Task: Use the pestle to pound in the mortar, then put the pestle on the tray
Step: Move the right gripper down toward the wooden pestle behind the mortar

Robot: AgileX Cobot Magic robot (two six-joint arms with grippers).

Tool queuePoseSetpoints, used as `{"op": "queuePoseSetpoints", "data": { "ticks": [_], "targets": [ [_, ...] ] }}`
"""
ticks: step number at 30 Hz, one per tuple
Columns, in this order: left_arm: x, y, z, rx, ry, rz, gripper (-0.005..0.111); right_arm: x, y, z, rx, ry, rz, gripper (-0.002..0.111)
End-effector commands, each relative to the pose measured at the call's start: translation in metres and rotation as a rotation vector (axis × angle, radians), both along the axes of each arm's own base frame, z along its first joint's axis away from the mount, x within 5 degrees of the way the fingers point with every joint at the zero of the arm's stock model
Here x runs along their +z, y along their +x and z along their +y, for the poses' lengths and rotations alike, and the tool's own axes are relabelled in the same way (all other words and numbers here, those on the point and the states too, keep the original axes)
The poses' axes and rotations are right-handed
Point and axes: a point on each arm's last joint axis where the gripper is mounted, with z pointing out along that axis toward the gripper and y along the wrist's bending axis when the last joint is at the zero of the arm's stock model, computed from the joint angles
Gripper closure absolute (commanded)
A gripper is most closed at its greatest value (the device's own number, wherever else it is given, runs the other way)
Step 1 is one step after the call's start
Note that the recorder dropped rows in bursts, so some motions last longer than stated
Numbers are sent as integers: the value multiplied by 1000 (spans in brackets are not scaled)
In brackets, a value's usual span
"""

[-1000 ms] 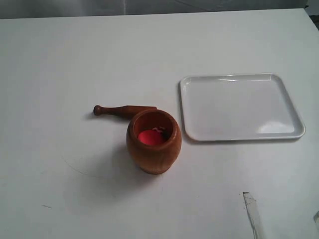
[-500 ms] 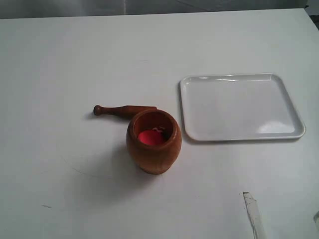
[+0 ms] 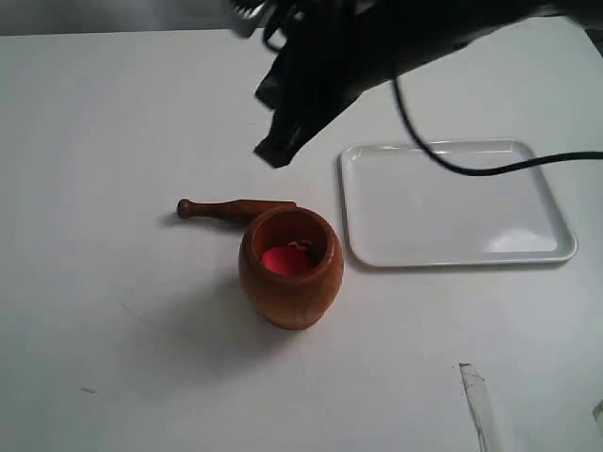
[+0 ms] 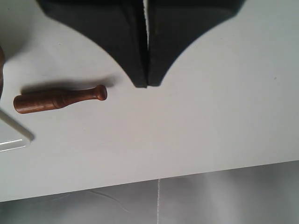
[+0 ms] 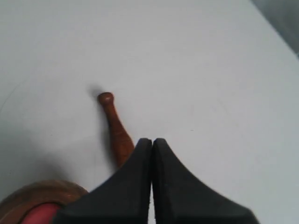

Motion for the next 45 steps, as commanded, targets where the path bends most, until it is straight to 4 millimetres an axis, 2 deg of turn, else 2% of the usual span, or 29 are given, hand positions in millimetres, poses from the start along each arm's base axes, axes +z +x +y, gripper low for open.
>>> {"op": "queuePoseSetpoints", "data": {
  "ticks": [1, 5, 8, 11, 13, 15, 20, 23, 26, 32, 37, 43, 44, 45],
  "targets": [
    [0, 0, -1, -6, -15, -4, 107, -31, 5, 50, 102, -99, 67, 108],
    [0, 0, -1, -6, -15, -4, 107, -58, 10, 89, 162, -144, 69, 108],
    [0, 0, -1, -6, -15, -4, 107, -74, 13, 108, 190, -178, 66, 108],
    [0, 0, -1, -6, -15, -4, 107, -90, 18, 117, 196, -210, 96, 108],
    [0, 0, -1, -6, -15, -4, 107, -96, 20, 120, 201, -228, 103, 103],
    [0, 0, -1, -6, -15, -4, 107, -103, 21, 121, 207, -247, 104, 92],
    [0, 0, -1, -6, -15, -4, 107, -120, 26, 120, 231, -315, 68, 54],
    [0, 0, -1, -6, -15, -4, 107, -128, 27, 119, 239, -341, 63, 48],
    [0, 0, -1, -6, -15, -4, 107, -139, 29, 119, 247, -370, 57, 49],
    [0, 0, -1, -6, -15, -4, 107, -148, 32, 124, 240, -342, 23, 51],
    [0, 0, -1, -6, -15, -4, 107, -172, 33, 125, 240, -369, 47, 54],
    [0, 0, -1, -6, -15, -4, 107, -179, 32, 124, 245, -393, 68, 83],
    [0, 0, -1, -6, -15, -4, 107, -180, 31, 123, 247, -405, 79, 101],
    [0, 0, -1, -6, -15, -4, 107, -180, 31, 121, 255, -424, 79, 108]
  ]
}}
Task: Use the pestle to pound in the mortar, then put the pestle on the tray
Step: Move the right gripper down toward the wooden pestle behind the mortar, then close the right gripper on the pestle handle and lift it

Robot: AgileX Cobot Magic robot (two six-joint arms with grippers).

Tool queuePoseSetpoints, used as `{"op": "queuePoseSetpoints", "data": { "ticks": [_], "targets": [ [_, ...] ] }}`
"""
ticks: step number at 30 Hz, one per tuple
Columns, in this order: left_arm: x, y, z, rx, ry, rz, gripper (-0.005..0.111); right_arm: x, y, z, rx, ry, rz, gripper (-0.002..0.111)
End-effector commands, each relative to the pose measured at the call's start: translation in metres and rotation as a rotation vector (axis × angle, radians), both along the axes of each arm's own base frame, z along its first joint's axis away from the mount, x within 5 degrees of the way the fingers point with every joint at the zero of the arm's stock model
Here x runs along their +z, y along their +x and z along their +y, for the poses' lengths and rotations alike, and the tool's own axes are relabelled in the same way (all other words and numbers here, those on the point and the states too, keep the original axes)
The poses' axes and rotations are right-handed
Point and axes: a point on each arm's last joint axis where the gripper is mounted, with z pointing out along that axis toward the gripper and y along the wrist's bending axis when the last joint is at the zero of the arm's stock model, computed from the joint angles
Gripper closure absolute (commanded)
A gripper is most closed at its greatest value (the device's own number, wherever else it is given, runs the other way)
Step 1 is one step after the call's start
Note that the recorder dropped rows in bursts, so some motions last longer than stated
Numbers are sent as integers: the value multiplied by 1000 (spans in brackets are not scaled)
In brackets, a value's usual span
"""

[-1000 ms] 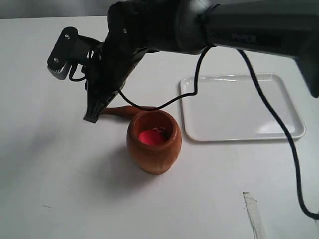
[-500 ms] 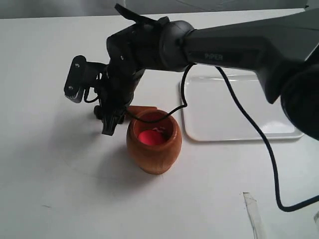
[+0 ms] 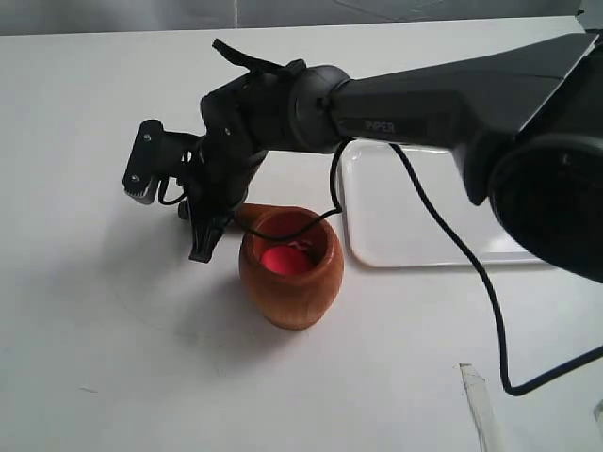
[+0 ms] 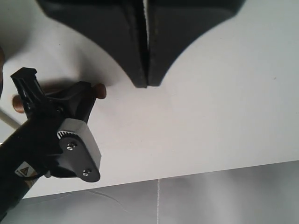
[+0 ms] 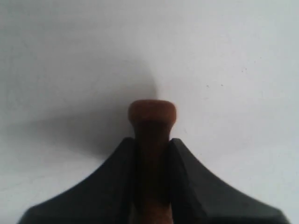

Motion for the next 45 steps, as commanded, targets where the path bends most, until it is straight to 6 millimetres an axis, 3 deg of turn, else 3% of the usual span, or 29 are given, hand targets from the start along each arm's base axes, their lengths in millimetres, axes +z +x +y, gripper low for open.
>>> {"op": "queuePoseSetpoints", "data": {
  "ticks": [1, 3, 5, 10, 14, 17, 23, 31, 45],
  "targets": [
    [0, 0, -1, -6, -15, -4, 107, -9, -2, -5, 29, -78, 11, 108],
    [0, 0, -1, -6, -15, -4, 107, -6, 1, -7, 18, -96, -12, 108],
    [0, 0, -1, -6, -15, -4, 107, 13, 6, -3, -17, -59, -56, 108],
    [0, 0, -1, -6, -15, -4, 107, 91, 15, 2, -67, 130, -224, 108],
    [0, 0, -1, -6, -15, -4, 107, 159, 15, -15, -225, 267, -321, 108],
    [0, 0, -1, -6, -15, -4, 107, 177, 9, -28, -263, 327, -357, 108],
    [0, 0, -1, -6, -15, -4, 107, 194, -17, -59, -305, 571, -358, 108],
    [0, 0, -1, -6, -15, -4, 107, 199, -64, -97, -193, 828, -267, 108],
    [0, 0, -1, -6, -15, -4, 107, 198, -92, -141, -217, 812, -259, 108]
  ]
}}
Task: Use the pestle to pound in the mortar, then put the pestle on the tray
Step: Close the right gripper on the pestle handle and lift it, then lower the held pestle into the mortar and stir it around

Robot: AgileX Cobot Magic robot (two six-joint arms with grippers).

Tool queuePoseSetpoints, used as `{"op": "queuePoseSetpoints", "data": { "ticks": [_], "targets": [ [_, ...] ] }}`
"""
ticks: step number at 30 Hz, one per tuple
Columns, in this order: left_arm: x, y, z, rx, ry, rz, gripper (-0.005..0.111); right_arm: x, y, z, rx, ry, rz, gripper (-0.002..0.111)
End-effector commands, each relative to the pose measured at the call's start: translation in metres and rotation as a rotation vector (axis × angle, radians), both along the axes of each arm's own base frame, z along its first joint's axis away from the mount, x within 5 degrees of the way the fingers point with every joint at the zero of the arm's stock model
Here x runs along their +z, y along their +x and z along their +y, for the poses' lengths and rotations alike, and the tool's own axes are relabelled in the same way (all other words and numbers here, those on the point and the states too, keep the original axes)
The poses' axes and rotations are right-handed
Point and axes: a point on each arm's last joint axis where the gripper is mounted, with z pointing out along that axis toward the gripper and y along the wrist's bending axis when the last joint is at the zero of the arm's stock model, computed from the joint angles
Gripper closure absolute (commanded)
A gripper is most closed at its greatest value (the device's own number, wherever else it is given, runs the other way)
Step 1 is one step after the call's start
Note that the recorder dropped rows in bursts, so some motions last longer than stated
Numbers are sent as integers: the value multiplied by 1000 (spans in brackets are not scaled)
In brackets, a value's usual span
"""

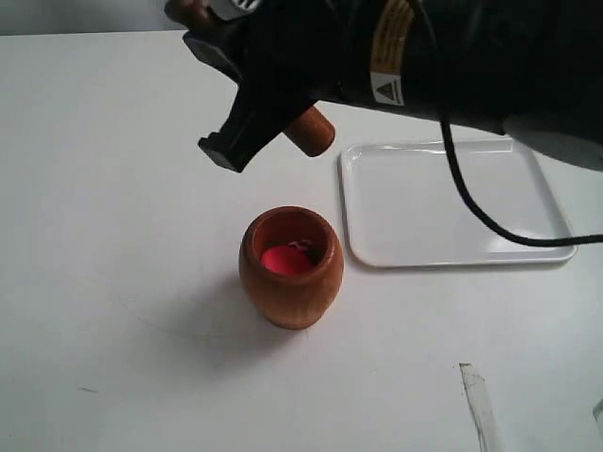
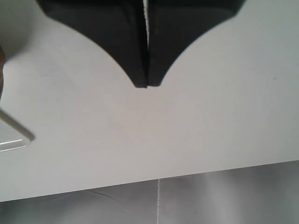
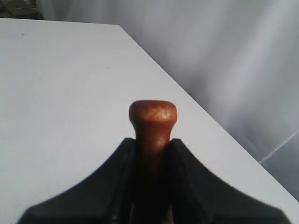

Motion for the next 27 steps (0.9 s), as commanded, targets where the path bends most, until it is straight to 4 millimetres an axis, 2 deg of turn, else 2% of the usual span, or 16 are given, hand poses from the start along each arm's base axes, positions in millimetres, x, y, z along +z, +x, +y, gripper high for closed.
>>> {"op": "queuePoseSetpoints", "data": {
  "ticks": [1, 4, 7, 11, 14, 16, 19, 21, 24, 27],
  "targets": [
    [0, 0, -1, -6, -15, -4, 107, -3, -5, -11, -23, -22, 16, 108],
    [0, 0, -1, -6, -15, -4, 107, -7, -5, -15, -44, -59, 28, 108],
    [0, 0, -1, -6, -15, -4, 107, -2, -6, -12, -18, -15, 12, 108],
    [0, 0, -1, -6, -15, -4, 107, 22, -14, -3, 101, 248, -64, 108],
    [0, 0, -1, -6, -15, -4, 107, 38, -6, -8, -6, 439, -92, 108],
    [0, 0, -1, -6, -15, -4, 107, 41, 4, -15, -138, 471, -120, 108],
    [0, 0, -1, -6, -15, -4, 107, 35, 20, -29, -372, 390, -166, 108],
    [0, 0, -1, -6, -15, -4, 107, 28, 26, -37, -489, 334, -123, 108],
    [0, 0, -1, -6, -15, -4, 107, 15, 21, -37, -462, 259, -163, 108],
    [0, 0, -1, -6, -15, -4, 107, 1, 2, -36, -414, 326, -239, 108]
  ]
}}
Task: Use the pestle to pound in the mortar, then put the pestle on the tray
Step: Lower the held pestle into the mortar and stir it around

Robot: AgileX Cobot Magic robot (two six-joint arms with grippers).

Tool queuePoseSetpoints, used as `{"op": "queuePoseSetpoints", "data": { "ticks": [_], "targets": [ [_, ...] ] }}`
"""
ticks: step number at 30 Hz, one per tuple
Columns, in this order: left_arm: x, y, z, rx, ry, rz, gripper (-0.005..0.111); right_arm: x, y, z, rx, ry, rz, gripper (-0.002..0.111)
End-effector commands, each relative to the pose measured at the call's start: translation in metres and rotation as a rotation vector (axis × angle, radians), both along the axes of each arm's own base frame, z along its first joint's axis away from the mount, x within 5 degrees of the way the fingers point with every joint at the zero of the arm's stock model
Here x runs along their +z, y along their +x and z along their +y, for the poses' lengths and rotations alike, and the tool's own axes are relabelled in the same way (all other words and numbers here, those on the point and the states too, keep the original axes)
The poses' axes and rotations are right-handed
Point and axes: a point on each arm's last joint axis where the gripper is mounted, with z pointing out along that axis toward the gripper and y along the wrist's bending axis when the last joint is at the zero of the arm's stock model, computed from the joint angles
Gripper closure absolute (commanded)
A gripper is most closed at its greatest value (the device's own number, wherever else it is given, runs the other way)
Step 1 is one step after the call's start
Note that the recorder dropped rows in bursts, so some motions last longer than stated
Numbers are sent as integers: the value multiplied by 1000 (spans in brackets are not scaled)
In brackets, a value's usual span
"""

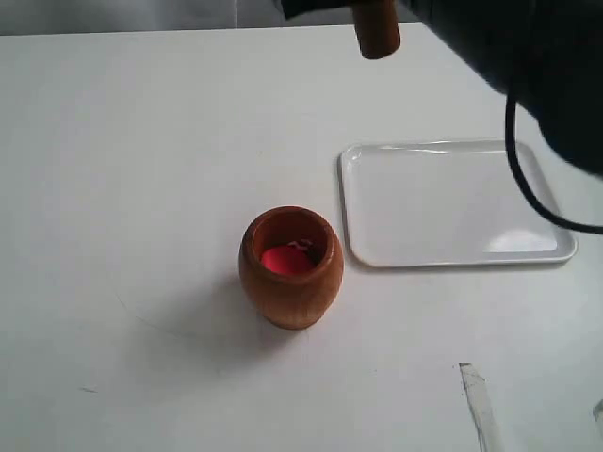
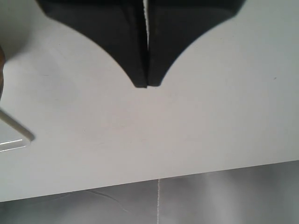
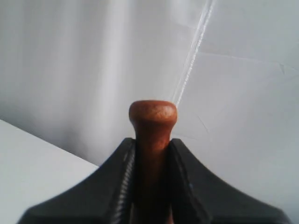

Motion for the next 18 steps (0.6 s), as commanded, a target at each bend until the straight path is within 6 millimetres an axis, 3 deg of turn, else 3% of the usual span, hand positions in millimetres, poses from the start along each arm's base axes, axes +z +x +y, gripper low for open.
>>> {"op": "queuePoseSetpoints", "data": {
  "ticks": [1, 4, 8, 11, 18],
  "targets": [
    [0, 0, -1, -6, -15, -4, 107, -20, -25, -1, 42, 48, -110, 108],
    [0, 0, -1, -6, -15, -4, 107, -35, -48, -6, 167, 166, -199, 108],
    [0, 0, -1, -6, -15, -4, 107, -62, -68, -20, 313, 276, -187, 108],
    [0, 0, -1, -6, -15, -4, 107, -84, -70, -20, 336, 230, -115, 108],
    [0, 0, -1, -6, -15, -4, 107, -116, -62, 8, 394, 162, -23, 108]
  ]
}}
